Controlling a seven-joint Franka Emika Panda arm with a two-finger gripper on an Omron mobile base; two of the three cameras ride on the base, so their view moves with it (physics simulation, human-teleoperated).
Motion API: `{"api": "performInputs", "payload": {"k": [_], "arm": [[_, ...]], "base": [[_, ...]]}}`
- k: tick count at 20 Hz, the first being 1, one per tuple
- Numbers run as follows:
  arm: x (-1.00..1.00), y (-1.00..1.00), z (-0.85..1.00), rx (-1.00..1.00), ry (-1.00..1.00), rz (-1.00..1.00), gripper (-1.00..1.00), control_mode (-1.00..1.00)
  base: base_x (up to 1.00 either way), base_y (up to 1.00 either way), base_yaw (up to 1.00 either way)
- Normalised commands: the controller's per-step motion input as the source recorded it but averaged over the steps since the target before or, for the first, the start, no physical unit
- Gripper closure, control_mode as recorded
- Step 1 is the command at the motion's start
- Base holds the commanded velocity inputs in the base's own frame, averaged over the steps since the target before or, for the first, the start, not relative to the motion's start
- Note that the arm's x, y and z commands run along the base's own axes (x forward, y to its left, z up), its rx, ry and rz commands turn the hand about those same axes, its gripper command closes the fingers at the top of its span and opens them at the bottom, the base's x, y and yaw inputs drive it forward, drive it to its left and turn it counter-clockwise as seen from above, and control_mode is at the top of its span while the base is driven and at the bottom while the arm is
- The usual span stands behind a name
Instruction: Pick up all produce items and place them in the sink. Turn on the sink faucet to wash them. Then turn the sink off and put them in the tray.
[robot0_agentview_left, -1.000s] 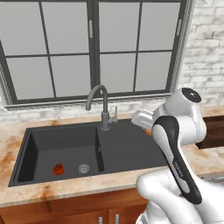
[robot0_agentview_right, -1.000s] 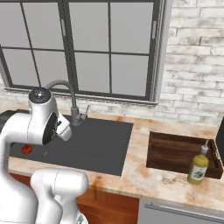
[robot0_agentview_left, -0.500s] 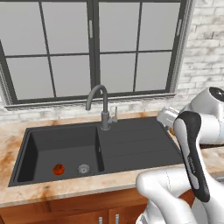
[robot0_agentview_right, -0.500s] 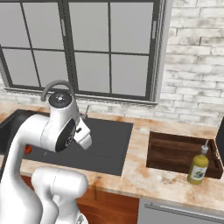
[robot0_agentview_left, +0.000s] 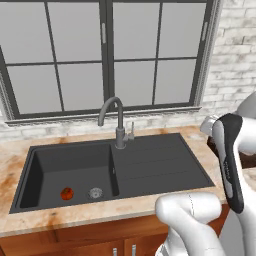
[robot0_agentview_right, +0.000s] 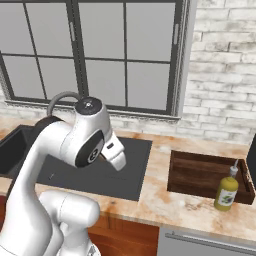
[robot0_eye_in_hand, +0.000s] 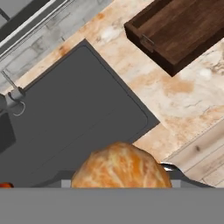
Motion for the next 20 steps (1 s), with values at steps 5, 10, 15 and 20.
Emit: {"api": "performInputs", "payload": {"k": [5,10,15,20], "arm": [[0.00,-0.67,0.03,-0.02,0.11,-0.11,1.00,-1.00],[0.07,-0.69,0.00,-0.01,0.13,-0.08,1.00,-1.00],[0.22,-0.61,-0.13,0.00,0.11,-0.07,1.00,-1.00],[0.25,-0.49,-0.44,0.00,0.02,-0.07,1.00,-1.00]], "base": [[0.00,0.00,0.00],[0.00,0.00,0.00],[0.00,0.00,0.00],[0.00,0.00,0.00]]}}
